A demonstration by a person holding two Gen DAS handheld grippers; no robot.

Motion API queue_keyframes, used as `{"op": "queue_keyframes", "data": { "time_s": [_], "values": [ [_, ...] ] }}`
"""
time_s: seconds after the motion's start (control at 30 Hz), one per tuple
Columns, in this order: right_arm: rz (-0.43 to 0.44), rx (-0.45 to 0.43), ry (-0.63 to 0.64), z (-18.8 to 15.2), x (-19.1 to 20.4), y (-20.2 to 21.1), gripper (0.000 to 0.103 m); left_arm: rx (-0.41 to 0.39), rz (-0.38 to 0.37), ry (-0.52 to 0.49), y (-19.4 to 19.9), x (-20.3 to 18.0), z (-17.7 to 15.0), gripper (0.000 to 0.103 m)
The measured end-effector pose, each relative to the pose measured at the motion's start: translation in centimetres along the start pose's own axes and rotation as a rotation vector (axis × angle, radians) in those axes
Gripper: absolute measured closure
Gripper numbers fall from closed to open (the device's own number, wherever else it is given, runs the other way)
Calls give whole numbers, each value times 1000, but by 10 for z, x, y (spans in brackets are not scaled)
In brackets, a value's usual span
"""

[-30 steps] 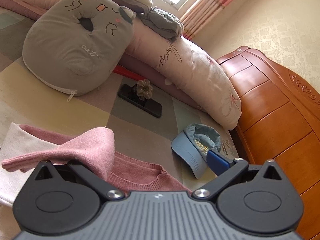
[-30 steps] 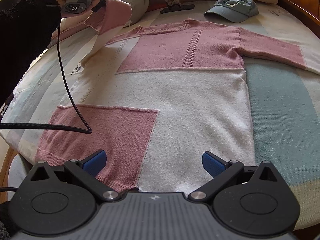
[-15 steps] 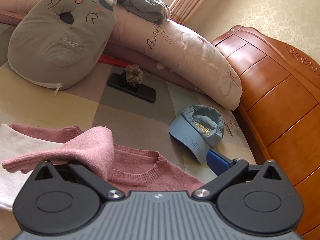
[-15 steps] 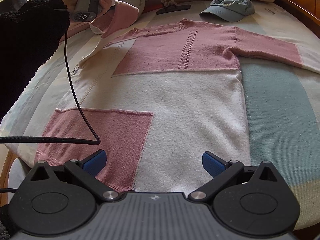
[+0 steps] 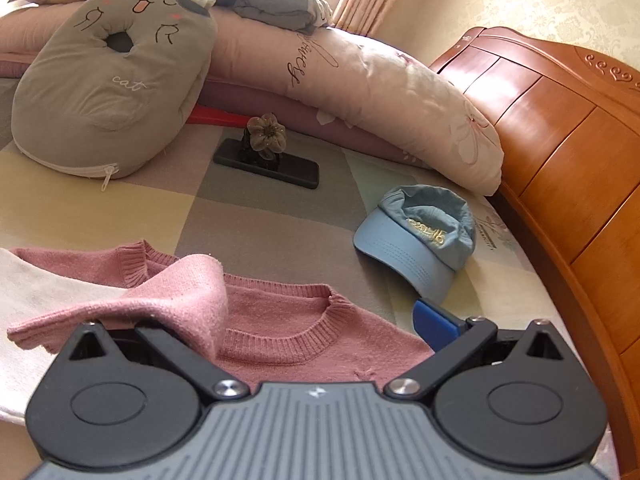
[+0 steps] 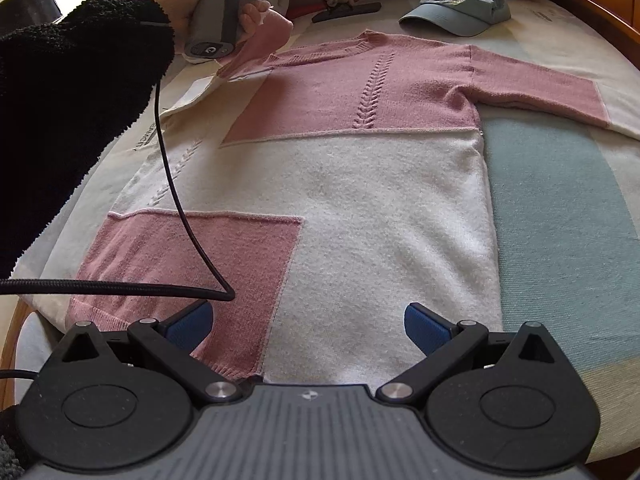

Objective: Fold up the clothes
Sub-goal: 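Lower the sleeve onto the sweater body and open the left tool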

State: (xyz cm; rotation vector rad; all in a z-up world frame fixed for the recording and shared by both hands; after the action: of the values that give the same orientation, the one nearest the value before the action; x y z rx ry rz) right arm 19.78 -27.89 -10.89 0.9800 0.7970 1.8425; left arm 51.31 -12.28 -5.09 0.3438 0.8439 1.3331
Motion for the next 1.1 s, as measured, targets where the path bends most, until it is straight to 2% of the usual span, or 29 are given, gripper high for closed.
{"op": "queue_keyframes", "data": {
  "time_s": [0.13, 0.3, 0.57, 0.67, 1.1],
  "values": [
    [-20, 16, 13, -2, -2, 0, 0, -52, 45, -50, -8, -8, -15, 1],
    [-33, 26, 7, -2, -4, -1, 0, -59, 74, -107, -20, -15, -26, 1],
    [-32, 41, 8, -3, -2, -5, 0, 24, 69, -146, -38, -11, -46, 1],
    [-32, 40, 1, -4, -3, -5, 0, 76, 36, -156, -43, -7, -57, 1],
    [-19, 13, -48, -4, -12, 0, 0, 72, -243, 81, -8, 38, -75, 1]
  ]
}}
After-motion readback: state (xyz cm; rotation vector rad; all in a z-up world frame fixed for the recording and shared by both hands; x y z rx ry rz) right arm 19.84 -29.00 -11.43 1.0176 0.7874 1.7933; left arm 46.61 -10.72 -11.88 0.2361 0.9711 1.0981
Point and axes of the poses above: each gripper's, at about its wrist camera, not at the fingertips, and y roughly against the way its jaws point, x to its left, z to its top, the point moved 6 cm from there along -y, roughly the way its jaws point, and after that the axes turned 4 degrees about x, right-handed, at the moved point
